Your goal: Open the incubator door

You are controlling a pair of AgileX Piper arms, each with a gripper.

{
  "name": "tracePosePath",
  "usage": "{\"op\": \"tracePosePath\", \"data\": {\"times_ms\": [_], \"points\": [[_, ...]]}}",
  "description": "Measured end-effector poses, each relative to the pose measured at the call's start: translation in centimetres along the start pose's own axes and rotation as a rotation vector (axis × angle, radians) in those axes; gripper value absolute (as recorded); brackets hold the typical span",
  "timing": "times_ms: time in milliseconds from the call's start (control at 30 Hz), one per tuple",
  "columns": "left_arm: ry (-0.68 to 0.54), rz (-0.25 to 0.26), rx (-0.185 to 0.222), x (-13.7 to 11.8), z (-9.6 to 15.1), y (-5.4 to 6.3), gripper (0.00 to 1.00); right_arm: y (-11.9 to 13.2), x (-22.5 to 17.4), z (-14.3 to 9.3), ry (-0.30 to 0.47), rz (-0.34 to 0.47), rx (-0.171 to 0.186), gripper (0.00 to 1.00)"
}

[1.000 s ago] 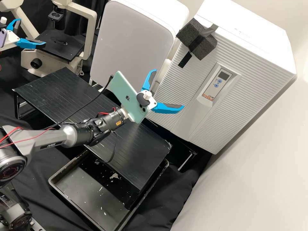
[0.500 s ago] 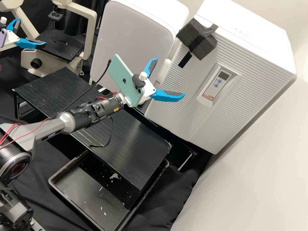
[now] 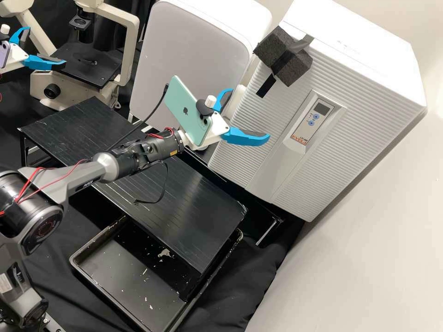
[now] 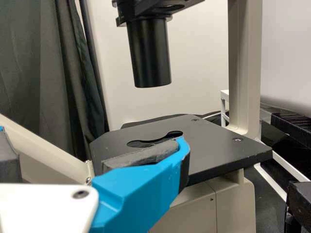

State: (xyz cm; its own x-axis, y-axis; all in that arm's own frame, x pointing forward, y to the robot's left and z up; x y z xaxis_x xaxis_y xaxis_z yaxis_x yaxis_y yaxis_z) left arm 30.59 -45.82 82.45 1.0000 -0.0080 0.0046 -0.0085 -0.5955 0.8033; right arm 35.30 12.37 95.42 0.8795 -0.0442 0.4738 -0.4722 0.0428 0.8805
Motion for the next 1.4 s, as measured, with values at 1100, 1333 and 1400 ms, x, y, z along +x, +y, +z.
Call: {"op": "tracePosePath", "data": {"times_ms": [1100,1333,1400], "points": [[0.0,0.0,0.0,0.0,0.0,0.0,1.0,0.36,0.33,0.67,-0.031,0.005,0.026,0.0],[0.0,0.0,0.0,0.0,0.0,0.0,1.0,0.17,0.28,0.66,-0.022,-0.01,0.027,0.0],[0.0,0.0,0.0,0.0,0.0,0.0,1.0,0.08,0.24,0.6,-0.019,-0.013,0.025,0.0]]}}
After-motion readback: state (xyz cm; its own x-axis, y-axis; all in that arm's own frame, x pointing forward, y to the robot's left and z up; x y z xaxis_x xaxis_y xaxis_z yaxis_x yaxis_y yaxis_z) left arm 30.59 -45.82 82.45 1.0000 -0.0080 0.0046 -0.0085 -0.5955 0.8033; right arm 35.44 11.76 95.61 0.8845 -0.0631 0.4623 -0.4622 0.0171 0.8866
